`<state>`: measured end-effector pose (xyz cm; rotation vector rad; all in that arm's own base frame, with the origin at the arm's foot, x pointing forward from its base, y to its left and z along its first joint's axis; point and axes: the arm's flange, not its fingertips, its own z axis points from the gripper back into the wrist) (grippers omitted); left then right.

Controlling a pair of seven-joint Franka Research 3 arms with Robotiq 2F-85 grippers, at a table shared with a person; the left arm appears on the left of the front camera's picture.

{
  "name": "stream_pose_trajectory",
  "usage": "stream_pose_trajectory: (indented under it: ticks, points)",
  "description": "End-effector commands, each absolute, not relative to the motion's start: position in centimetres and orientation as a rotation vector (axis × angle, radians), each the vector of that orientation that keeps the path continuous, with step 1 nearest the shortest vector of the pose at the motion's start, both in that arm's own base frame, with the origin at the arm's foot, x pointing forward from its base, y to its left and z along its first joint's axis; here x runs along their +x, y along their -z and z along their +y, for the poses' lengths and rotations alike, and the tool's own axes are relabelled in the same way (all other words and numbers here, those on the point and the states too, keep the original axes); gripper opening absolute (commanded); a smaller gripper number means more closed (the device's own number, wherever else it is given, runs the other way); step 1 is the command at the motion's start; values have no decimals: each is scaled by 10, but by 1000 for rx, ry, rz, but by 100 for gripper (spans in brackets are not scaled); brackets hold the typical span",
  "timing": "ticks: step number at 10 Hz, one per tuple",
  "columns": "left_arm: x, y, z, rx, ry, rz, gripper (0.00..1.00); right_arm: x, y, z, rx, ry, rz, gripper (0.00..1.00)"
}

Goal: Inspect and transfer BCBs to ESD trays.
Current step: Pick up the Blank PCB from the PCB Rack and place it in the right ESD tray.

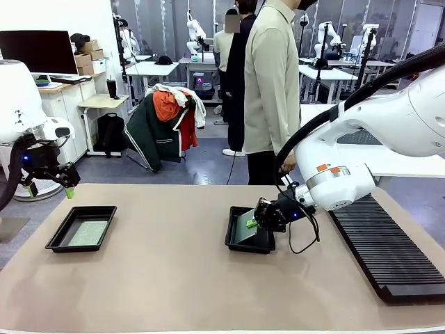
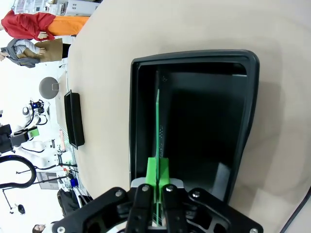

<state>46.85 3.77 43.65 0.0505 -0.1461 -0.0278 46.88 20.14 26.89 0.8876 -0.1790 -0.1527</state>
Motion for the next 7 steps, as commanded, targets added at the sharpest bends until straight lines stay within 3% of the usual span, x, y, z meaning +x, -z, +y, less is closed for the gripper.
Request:
stream_pose_trajectory:
  ticks: [1,3,7]
  points:
    - [468,-435,39,48,26,-157,100,468,-276,204,856,168,-181,2]
    - [468,-435,39,48,26,-157,100,468,-284,209,823,187,-168,12]
    - [468,-435,39,48,26,-157,100,470,-301,222,741,190,-143,45]
